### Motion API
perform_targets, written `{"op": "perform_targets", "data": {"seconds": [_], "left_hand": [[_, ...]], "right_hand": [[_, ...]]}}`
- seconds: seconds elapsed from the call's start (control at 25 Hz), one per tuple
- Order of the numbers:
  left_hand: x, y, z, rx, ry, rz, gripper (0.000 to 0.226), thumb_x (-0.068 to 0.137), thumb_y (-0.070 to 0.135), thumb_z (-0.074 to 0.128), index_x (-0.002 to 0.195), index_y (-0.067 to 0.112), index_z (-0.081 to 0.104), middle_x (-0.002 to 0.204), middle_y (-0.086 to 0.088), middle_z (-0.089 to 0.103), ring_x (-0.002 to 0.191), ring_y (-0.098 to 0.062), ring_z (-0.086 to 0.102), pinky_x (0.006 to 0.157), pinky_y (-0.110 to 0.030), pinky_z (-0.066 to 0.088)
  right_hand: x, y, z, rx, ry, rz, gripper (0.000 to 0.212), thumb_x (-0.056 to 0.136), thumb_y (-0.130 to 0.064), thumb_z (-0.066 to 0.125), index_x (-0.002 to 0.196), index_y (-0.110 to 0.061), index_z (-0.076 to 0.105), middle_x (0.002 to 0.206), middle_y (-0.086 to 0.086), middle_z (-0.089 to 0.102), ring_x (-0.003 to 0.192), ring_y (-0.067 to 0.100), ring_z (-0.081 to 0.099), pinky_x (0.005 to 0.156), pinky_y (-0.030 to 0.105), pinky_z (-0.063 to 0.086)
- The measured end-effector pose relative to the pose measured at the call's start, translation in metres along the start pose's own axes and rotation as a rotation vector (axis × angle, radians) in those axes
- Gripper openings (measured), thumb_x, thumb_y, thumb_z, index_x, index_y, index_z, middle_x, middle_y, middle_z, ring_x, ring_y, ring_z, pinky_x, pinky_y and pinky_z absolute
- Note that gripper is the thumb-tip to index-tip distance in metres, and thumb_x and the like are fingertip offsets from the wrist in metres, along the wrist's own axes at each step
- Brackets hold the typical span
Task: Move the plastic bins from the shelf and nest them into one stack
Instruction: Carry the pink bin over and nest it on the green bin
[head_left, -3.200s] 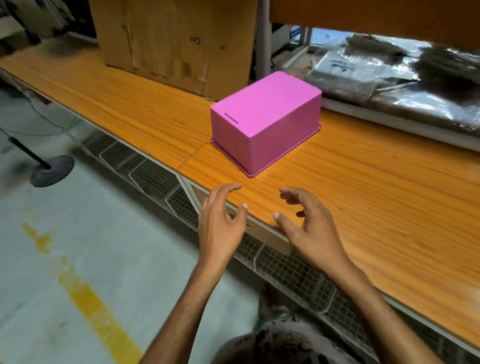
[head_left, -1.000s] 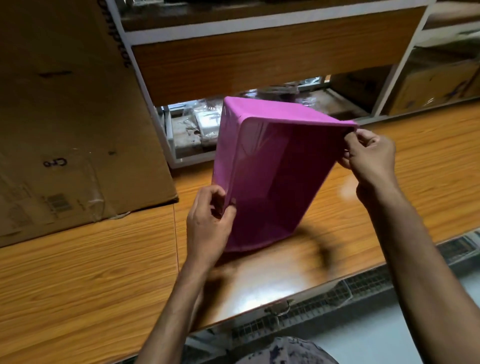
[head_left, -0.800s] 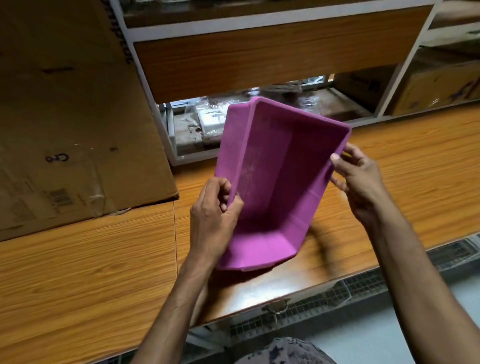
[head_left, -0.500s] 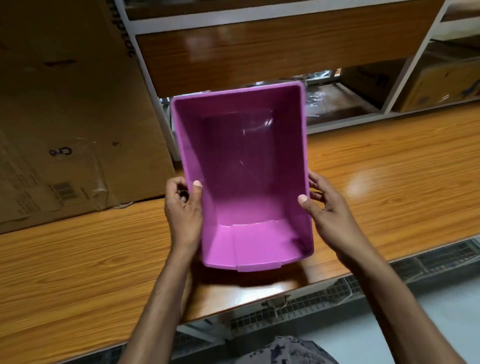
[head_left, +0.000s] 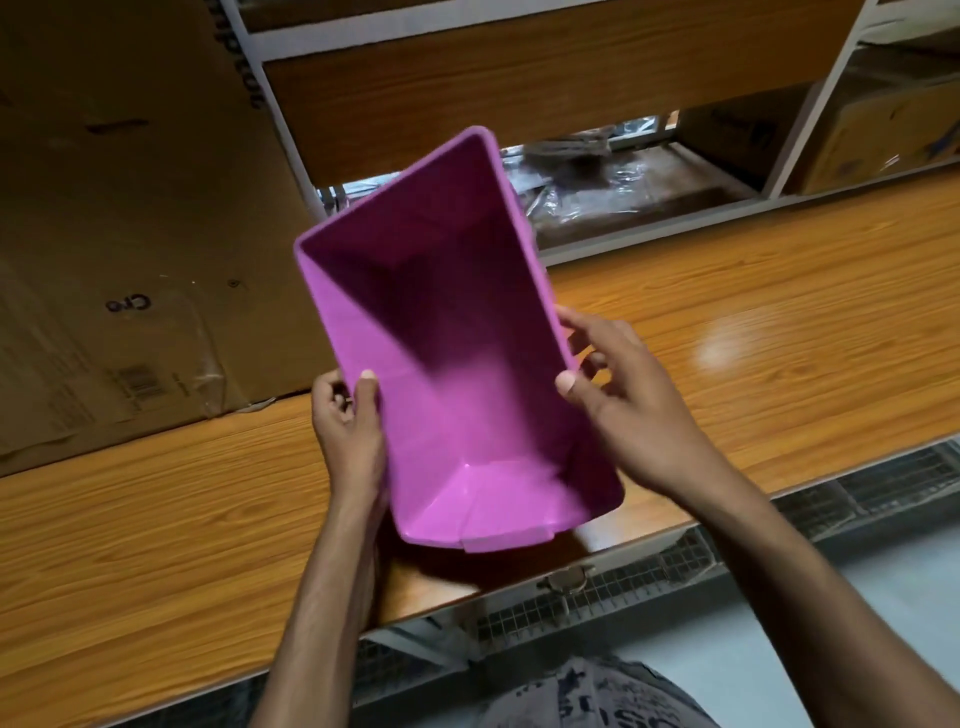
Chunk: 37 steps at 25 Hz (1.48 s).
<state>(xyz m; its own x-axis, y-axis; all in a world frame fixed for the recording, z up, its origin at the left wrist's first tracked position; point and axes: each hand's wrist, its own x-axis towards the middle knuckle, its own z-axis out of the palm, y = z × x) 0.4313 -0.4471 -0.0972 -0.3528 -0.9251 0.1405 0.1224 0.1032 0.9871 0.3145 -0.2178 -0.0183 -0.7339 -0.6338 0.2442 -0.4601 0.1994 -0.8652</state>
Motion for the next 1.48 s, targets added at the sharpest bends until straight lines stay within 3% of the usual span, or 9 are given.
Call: {"op": "perform_targets", "data": {"seconds": [0.2, 0.44, 0.6, 0.68, 0.84, 1.04, 1.2, 1.4, 1.48], "left_hand": [[0.006, 0.055, 0.013, 0.119, -0.381, -0.289, 0.014, 0.096, 0.013, 0.064, 0.1, 0.024, 0.07, 0.081, 0.005, 0.065, 0.069, -0.008, 0.058, 0.053, -0.018, 0.044], [-0.001, 0.069, 0.045, 0.056, -0.478, -0.45, 0.014, 0.095, 0.017, 0.067, 0.088, 0.017, 0.079, 0.072, 0.003, 0.075, 0.071, -0.018, 0.063, 0.069, -0.031, 0.051], [-0.019, 0.056, 0.062, 0.076, -0.599, -0.425, 0.014, 0.095, 0.02, 0.067, 0.102, 0.023, 0.079, 0.092, 0.003, 0.079, 0.082, -0.012, 0.071, 0.078, -0.035, 0.058], [-0.038, 0.053, 0.073, 0.124, -0.713, -0.388, 0.022, 0.095, 0.018, 0.067, 0.112, 0.028, 0.076, 0.094, 0.007, 0.073, 0.075, -0.002, 0.065, 0.065, -0.024, 0.057], [-0.087, 0.054, 0.099, 0.152, -0.895, -0.306, 0.045, 0.095, 0.011, 0.067, 0.135, 0.032, 0.063, 0.111, 0.003, 0.064, 0.084, 0.001, 0.067, 0.065, -0.024, 0.058], [-0.163, 0.058, 0.149, 0.131, -1.015, -0.275, 0.044, 0.096, 0.019, 0.069, 0.135, 0.036, 0.059, 0.116, 0.007, 0.061, 0.088, 0.006, 0.069, 0.062, -0.02, 0.056], [-0.24, 0.052, 0.198, 0.069, -1.072, -0.267, 0.043, 0.096, 0.011, 0.067, 0.136, 0.025, 0.06, 0.12, 0.003, 0.062, 0.092, -0.004, 0.069, 0.069, -0.031, 0.062], [-0.338, 0.044, 0.271, 0.012, -1.184, -0.269, 0.042, 0.094, 0.008, 0.067, 0.133, 0.021, 0.06, 0.1, 0.018, 0.072, 0.08, 0.001, 0.068, 0.062, -0.021, 0.057], [-0.372, 0.044, 0.299, 0.019, -1.256, -0.275, 0.048, 0.088, 0.015, 0.071, 0.134, 0.024, 0.061, 0.109, 0.007, 0.073, 0.087, -0.004, 0.067, 0.069, -0.024, 0.058]], "right_hand": [[0.032, 0.029, -0.036, 0.456, 0.099, 0.425, 0.025, 0.089, -0.003, 0.06, 0.107, -0.015, 0.075, 0.106, 0.007, 0.07, 0.085, 0.014, 0.061, 0.066, 0.024, 0.047], [0.024, 0.063, -0.064, 0.568, 0.123, 0.764, 0.039, 0.089, -0.012, 0.06, 0.122, 0.008, 0.067, 0.109, 0.02, 0.061, 0.074, 0.025, 0.064, 0.064, 0.03, 0.058], [-0.014, 0.071, -0.09, 0.64, 0.137, 0.732, 0.028, 0.091, -0.01, 0.058, 0.113, -0.008, 0.076, 0.105, 0.008, 0.067, 0.081, 0.018, 0.055, 0.076, 0.032, 0.049], [-0.044, 0.073, -0.107, 0.639, 0.178, 0.671, 0.031, 0.095, -0.005, 0.056, 0.121, -0.012, 0.073, 0.098, 0.0, 0.073, 0.074, 0.008, 0.061, 0.068, 0.022, 0.049], [-0.11, 0.074, -0.143, 0.521, 0.342, 0.592, 0.036, 0.1, 0.0, 0.054, 0.126, -0.019, 0.07, 0.115, 0.001, 0.069, 0.091, 0.01, 0.061, 0.073, 0.026, 0.046], [-0.189, 0.089, -0.196, 0.469, 0.476, 0.525, 0.044, 0.1, 0.006, 0.053, 0.135, -0.02, 0.062, 0.112, 0.006, 0.066, 0.094, 0.013, 0.062, 0.07, 0.016, 0.055], [-0.254, 0.114, -0.251, 0.376, 0.601, 0.534, 0.044, 0.1, 0.007, 0.053, 0.136, -0.018, 0.062, 0.114, 0.021, 0.063, 0.086, 0.012, 0.062, 0.066, 0.015, 0.054], [-0.332, 0.14, -0.323, 0.325, 0.772, 0.545, 0.047, 0.1, 0.008, 0.052, 0.132, -0.024, 0.063, 0.109, 0.001, 0.063, 0.081, 0.008, 0.06, 0.065, 0.016, 0.052], [-0.362, 0.147, -0.349, 0.319, 0.85, 0.563, 0.047, 0.099, 0.009, 0.052, 0.131, -0.024, 0.062, 0.109, 0.001, 0.061, 0.081, 0.012, 0.055, 0.065, 0.015, 0.051]]}}
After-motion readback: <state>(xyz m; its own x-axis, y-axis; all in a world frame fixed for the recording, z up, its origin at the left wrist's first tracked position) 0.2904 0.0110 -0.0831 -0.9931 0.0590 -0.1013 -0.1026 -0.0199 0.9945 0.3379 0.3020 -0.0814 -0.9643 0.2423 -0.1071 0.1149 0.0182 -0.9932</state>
